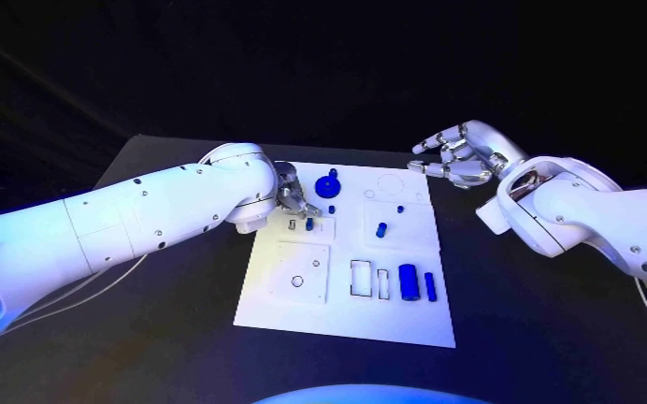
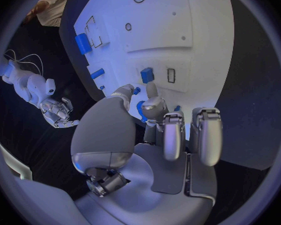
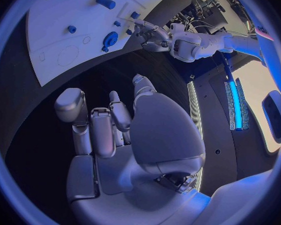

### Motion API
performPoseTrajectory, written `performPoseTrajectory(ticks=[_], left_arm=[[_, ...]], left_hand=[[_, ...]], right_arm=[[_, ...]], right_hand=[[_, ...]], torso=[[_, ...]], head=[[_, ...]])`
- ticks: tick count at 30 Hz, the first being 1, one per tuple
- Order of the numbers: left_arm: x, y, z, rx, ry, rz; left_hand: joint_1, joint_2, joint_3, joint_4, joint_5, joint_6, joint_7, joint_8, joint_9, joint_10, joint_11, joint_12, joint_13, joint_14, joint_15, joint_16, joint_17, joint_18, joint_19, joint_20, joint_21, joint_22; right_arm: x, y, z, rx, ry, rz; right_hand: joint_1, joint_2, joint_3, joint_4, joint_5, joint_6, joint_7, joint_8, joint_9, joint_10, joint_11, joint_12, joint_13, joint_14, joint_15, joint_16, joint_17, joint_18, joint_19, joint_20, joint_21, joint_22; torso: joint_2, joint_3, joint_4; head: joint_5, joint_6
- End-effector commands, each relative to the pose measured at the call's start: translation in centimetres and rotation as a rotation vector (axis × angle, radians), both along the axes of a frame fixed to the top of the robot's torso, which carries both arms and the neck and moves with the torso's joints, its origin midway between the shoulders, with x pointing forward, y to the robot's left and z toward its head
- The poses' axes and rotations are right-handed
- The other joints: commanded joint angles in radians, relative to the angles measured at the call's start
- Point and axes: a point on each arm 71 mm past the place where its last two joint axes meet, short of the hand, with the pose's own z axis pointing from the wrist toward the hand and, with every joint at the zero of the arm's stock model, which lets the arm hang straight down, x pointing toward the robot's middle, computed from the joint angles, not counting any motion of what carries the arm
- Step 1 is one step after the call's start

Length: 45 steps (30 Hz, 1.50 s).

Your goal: Assemble the parts on the task board

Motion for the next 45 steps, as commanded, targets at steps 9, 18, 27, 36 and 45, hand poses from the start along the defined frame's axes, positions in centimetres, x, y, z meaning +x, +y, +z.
performPoseTrajectory(ticks=[9, 18, 27, 36, 45], left_arm=[[2.0, 2.1, 3.0, 0.004, -0.029, 0.064], [4.0, 3.0, 4.0, 0.021, -0.083, 0.085], [4.8, 3.3, 3.9, 0.057, -0.096, 0.095], [5.5, 2.8, 2.9, 0.09, -0.06, 0.091], [6.0, 2.8, 1.7, 0.104, -0.03, 0.107]], left_hand=[[0.073, 0.022, -0.043, -0.002, -0.003, -0.061, 0.035, -0.053, -0.035, -0.08, 0.022, -0.11, -0.114, 0.107, 0.016, 0.002, 0.263, -0.01, 0.094, 0.004, -0.004, 0.245], [0.085, 0.031, -0.073, -0.001, -0.006, -0.082, 0.056, -0.097, -0.076, -0.101, 0.041, -0.135, -0.144, 0.107, 0.033, 0.002, 0.263, -0.008, 0.089, 0.021, -0.008, 0.237], [0.085, 0.034, -0.078, 0.0, -0.006, -0.077, 0.056, -0.099, -0.08, -0.097, 0.042, -0.126, -0.137, 0.107, 0.034, 0.002, 0.263, -0.009, 0.092, 0.022, -0.005, 0.243], [0.083, 0.038, -0.083, 0.001, -0.008, -0.072, 0.056, -0.099, -0.083, -0.095, 0.042, -0.122, -0.134, 0.107, 0.035, 0.002, 0.263, -0.01, 0.093, 0.024, -0.005, 0.243], [0.082, 0.04, -0.085, 0.001, -0.008, -0.07, 0.056, -0.1, -0.085, -0.091, 0.042, -0.112, -0.125, 0.107, 0.035, 0.002, 0.263, -0.01, 0.093, 0.024, -0.005, 0.244]], right_arm=[[0.0, 0.0, -0.1, -0.009, -0.003, 0.009], [0.0, 0.1, -0.1, -0.006, -0.001, 0.011], [-0.1, 0.1, -0.1, -0.006, 0.001, 0.012], [-0.1, 0.2, -0.1, -0.006, 0.001, 0.015], [-0.1, 0.3, -0.1, -0.005, 0.0, 0.019]], right_hand=[[-0.013, 0.001, -0.007, 0.0, 0.004, 0.002, -0.001, 0.005, 0.0, -0.009, 0.0, -0.007, -0.001, 0.027, -0.004, -0.005, -0.003, 0.011, -0.008, -0.001, -0.008, -0.002], [-0.013, 0.001, -0.007, 0.0, 0.004, 0.002, -0.001, 0.005, 0.0, -0.009, 0.0, -0.007, -0.001, 0.027, -0.004, -0.005, -0.003, 0.011, -0.008, -0.001, -0.008, -0.002], [-0.012, 0.002, -0.007, 0.0, 0.005, 0.002, -0.001, 0.006, 0.0, -0.007, 0.0, -0.005, 0.001, 0.027, -0.004, -0.005, -0.002, 0.01, -0.007, -0.001, -0.007, -0.001], [-0.012, 0.002, -0.007, 0.0, 0.005, 0.002, -0.001, 0.006, 0.0, -0.007, 0.0, -0.005, 0.001, 0.027, -0.004, -0.005, -0.002, 0.01, -0.007, -0.001, -0.007, -0.001], [-0.011, 0.004, -0.006, 0.0, 0.006, 0.002, -0.001, 0.006, 0.0, -0.007, 0.0, -0.005, 0.001, 0.027, -0.004, -0.005, -0.001, 0.01, -0.006, -0.001, -0.007, -0.001]], torso=[[0.0, 0.0007, 0.0007], [0.003, -0.0016, 0.0002], [0.002, -0.0003, 0.0006], [0.002, -0.0012, -0.0007], [0.002, -0.0009, -0.0002]], head=[[0.004, 0.007], [0.01, 0.011], [0.01, 0.01], [0.012, 0.007], [0.014, 0.002]])
